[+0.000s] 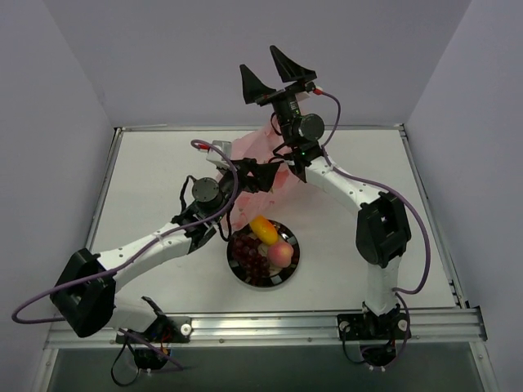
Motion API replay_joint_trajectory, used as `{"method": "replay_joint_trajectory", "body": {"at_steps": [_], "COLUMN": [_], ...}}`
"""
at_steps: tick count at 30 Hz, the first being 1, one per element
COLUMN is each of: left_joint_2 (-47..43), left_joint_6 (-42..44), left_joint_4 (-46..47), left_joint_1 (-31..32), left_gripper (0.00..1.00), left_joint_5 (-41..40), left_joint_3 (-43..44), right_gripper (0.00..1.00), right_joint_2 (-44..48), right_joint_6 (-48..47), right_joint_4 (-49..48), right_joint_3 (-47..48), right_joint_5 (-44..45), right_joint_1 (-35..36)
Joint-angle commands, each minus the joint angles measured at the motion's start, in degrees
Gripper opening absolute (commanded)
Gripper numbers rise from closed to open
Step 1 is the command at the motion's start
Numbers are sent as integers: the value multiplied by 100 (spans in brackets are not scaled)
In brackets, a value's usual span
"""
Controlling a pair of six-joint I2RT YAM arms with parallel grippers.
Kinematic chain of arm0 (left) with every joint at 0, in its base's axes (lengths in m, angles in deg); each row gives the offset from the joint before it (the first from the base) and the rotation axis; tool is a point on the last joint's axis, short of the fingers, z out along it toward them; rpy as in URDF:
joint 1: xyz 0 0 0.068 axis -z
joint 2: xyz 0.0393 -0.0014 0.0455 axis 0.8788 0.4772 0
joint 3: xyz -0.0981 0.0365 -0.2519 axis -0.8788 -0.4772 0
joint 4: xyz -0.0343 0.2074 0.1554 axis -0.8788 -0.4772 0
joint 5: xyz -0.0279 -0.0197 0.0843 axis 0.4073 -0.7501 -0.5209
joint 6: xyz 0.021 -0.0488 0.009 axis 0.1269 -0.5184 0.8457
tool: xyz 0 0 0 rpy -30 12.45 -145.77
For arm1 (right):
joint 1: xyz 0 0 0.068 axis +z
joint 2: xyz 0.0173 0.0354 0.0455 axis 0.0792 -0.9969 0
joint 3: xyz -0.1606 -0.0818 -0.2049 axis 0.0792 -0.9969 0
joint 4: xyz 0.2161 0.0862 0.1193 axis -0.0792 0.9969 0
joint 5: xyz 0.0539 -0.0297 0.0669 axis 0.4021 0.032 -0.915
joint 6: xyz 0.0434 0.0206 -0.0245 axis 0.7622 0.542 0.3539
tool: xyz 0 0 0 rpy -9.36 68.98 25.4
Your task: Take the fake fruits out of the plastic bag
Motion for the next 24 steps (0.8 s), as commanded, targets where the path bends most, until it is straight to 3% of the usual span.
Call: {"method": "replay_joint_trajectory", "body": {"at_steps": [1,6,12,13,15,16,17,24], "left_joint_2": [246,599,1056,1126,1170,1205,1214,943], "left_joint_6": [106,-8,-131,-166,-219,-254,-263,-351], "left_joint_4": [331,481,603,621,691,718,709,955], "left_joint_1": [-75,-163,-304,-321,-339,-339,-339,-295], "left_gripper": [79,76,52,42,31,14,4,2], "left_joint_5": [180,407,584,610,663,707,786,936], "left_joint_3": [479,900,1376,1472,1534,1587,1587,850], "right_gripper": [98,98,98,98,98,98,97,96], "right_joint_2": [329,338,302,320,311,285,241,-242], "right_joint_6": [351,342,501,509,518,527,579,712], "right_joint_4": [-1301,-1327,-1521,-1538,-1573,-1634,-1661,-1688], "right_joint_3": [121,77,103,69,77,147,217,1035], "right_joint_5": [-173,-315,-535,-544,-579,-596,-649,-948], "right_joint_1": [27,18,-17,-34,-52,-69,-78,-140]}}
